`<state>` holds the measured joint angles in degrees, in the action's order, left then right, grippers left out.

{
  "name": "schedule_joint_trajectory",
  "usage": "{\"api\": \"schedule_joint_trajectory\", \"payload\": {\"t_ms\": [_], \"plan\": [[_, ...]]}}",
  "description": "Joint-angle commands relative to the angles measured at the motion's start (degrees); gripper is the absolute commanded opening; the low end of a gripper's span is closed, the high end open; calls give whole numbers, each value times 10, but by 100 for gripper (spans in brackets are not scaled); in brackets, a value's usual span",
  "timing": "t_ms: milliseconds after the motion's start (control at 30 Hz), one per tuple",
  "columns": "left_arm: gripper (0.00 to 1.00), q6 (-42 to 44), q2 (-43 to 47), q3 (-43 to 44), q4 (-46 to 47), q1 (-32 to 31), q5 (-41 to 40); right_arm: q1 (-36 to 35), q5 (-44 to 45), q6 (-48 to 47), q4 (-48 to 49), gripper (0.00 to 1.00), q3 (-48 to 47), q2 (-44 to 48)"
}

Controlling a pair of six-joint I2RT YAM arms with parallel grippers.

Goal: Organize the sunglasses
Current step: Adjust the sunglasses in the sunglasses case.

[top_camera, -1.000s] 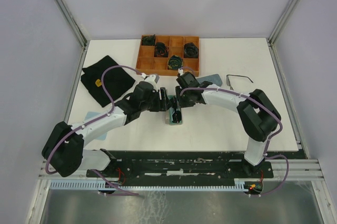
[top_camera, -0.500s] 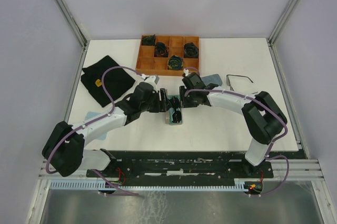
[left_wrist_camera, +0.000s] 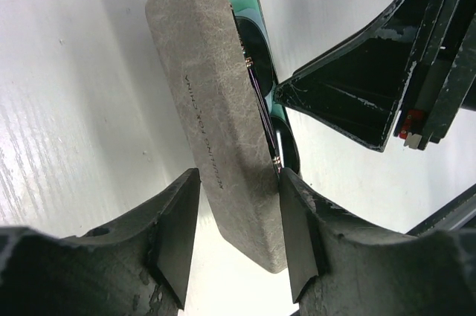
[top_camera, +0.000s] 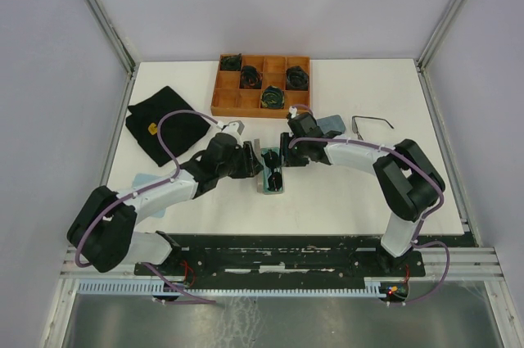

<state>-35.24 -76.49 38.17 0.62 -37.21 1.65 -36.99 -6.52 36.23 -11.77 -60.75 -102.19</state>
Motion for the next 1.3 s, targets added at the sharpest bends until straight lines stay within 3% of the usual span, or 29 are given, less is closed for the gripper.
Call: {"api": "schedule_joint_trajectory", "payload": {"t_ms": [0, 333, 1267], "plan": [[53, -25, -2, -7, 51, 8, -1, 2, -10, 8, 30, 43, 4, -6], [47, -22, -14, -14, 63, 12, 5, 3, -12, 8, 31, 42, 0, -19], [46, -17, -9, -4, 49, 13, 9, 4, -7, -1, 16, 42, 13, 23]]}}
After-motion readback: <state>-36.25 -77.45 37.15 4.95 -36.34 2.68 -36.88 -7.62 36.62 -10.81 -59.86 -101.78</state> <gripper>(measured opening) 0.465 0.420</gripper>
